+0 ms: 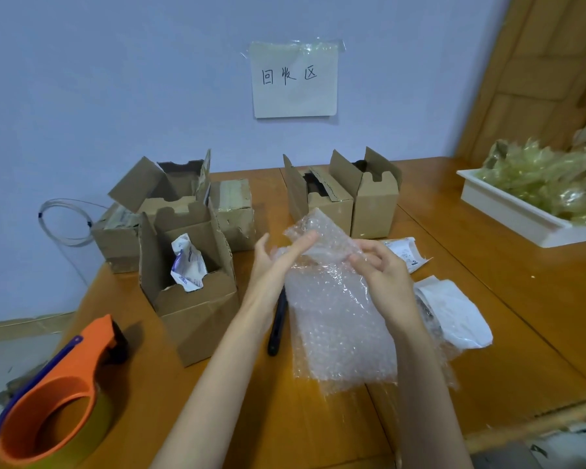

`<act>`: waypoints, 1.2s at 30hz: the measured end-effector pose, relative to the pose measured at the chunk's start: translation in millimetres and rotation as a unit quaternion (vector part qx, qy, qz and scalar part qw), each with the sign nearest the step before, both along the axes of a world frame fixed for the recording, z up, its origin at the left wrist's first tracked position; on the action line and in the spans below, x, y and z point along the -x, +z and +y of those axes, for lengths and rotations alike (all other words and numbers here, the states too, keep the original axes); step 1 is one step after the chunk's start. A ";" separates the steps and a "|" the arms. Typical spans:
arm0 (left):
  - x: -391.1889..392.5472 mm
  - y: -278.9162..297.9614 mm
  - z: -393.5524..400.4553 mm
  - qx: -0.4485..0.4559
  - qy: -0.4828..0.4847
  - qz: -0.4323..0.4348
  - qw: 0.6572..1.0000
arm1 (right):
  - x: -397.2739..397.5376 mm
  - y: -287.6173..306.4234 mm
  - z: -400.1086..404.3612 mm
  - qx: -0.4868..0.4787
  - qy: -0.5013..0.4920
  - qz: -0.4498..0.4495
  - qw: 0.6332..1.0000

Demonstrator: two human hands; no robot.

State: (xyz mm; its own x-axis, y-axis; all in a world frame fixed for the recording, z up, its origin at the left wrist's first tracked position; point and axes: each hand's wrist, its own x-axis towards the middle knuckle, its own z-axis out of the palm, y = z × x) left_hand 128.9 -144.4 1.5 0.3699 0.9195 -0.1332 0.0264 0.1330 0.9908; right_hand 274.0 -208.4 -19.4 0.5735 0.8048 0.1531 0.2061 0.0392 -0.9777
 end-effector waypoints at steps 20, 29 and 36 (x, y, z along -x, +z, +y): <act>1.6 -17.7 12.9 0.067 0.097 -0.088 0.989 | 0.8 1.9 -10.1 0.054 0.180 0.105 0.977; -1.8 -18.5 16.8 0.042 0.160 -0.101 0.981 | 3.1 -11.2 -3.2 0.004 0.040 -0.019 0.999; -4.2 -28.2 18.5 0.013 0.204 -0.085 0.975 | 2.9 -8.0 -3.5 0.144 0.039 -0.103 0.983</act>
State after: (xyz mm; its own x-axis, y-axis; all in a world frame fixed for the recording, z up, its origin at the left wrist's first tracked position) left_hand 133.0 -125.9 -26.7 -0.0080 0.9919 -0.1271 -0.1988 0.1230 0.9723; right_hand 271.1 -212.0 -27.4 0.4889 0.8722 0.0182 0.4081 -0.2102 -0.8884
